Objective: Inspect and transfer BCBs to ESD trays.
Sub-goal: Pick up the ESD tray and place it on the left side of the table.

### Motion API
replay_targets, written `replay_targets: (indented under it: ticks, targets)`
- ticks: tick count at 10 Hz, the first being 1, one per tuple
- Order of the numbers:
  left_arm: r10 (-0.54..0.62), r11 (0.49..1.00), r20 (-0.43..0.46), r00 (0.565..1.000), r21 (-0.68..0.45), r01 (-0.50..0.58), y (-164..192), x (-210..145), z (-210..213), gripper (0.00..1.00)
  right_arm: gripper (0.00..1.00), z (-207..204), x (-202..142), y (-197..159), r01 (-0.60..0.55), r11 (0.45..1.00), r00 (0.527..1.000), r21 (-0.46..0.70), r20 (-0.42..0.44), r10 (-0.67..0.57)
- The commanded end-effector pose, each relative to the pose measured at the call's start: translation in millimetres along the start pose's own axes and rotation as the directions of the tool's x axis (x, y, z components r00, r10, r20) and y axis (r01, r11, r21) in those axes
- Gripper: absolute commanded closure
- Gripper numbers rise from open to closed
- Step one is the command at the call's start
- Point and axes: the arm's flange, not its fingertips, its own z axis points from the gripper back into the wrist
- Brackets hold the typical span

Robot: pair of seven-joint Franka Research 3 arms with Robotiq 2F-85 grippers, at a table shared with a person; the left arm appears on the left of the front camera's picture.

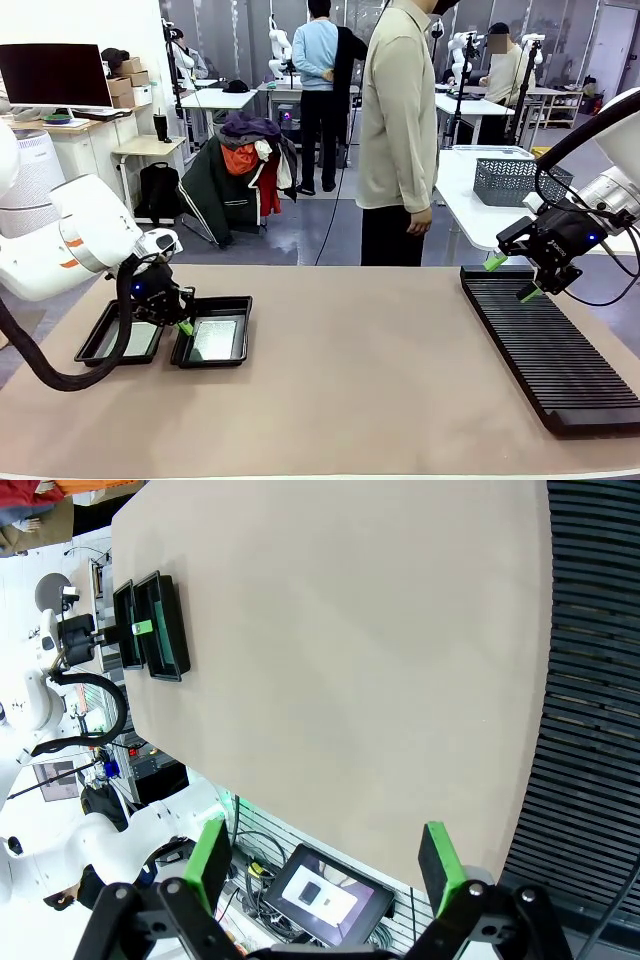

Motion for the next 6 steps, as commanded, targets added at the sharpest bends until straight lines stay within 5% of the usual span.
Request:
replay_targets:
  ticks: [1, 6]
  targets:
    - [0.002, 1.000, 0.004, 1.000, -0.012, -0.002, 0.3, -0.8, 0.0, 1.00, 0.00, -0.3, -2.3, 1.9, 0.018, 1.000, 1.000, -0.010, 0.004, -0.018]
    - [0.019, 1.000, -0.004, 1.000, 0.023, -0.019, -2.8, 1.0, -1.0, 0.96, 0.00, -0.3, -2.3, 1.9, 0.018, 1.000, 1.000, -0.010, 0.004, -0.018]
